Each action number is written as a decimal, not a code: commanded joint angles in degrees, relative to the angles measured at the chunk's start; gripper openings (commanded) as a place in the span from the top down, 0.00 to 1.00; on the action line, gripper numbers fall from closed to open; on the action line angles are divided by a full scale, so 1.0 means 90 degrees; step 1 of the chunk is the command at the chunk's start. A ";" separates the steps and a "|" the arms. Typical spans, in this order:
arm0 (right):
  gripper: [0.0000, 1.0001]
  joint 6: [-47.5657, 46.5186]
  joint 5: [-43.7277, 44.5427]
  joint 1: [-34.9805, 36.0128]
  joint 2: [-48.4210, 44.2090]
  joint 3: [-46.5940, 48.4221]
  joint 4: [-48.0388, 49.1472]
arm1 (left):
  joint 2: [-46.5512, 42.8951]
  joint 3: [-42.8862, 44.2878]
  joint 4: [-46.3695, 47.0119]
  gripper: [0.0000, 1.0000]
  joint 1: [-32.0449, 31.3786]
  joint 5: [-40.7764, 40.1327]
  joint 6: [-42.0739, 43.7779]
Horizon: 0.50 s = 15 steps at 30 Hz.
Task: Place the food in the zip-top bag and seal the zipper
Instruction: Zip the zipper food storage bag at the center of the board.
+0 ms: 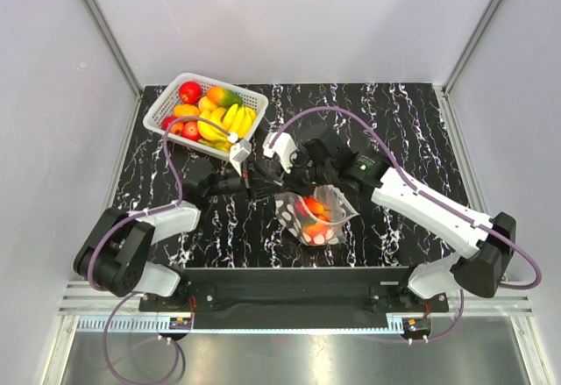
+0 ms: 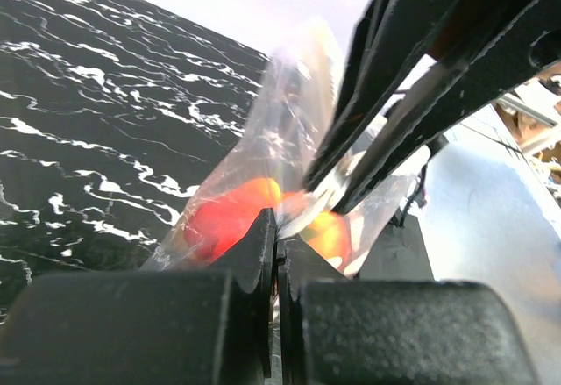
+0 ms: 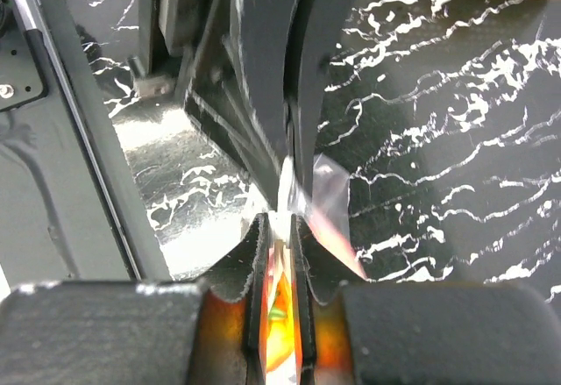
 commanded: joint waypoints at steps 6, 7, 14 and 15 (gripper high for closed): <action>1.00 0.0418 0.0651 0.0066 -0.0539 -0.0318 -0.0614 | 0.0384 -0.0097 0.1331 1.00 0.0484 -0.0460 -0.0675; 1.00 0.0457 0.0670 0.0066 -0.0559 -0.0328 -0.0643 | 0.0414 -0.0097 0.1342 1.00 0.0562 -0.0498 -0.0724; 1.00 0.0857 0.0777 0.0066 -0.0792 -0.0621 -0.0751 | 0.0444 -0.0321 0.1549 1.00 0.1069 -0.0830 -0.1028; 1.00 0.0925 0.0807 0.0066 -0.0822 -0.0660 -0.0751 | 0.0395 -0.0350 0.1373 1.00 0.1109 -0.0870 -0.0989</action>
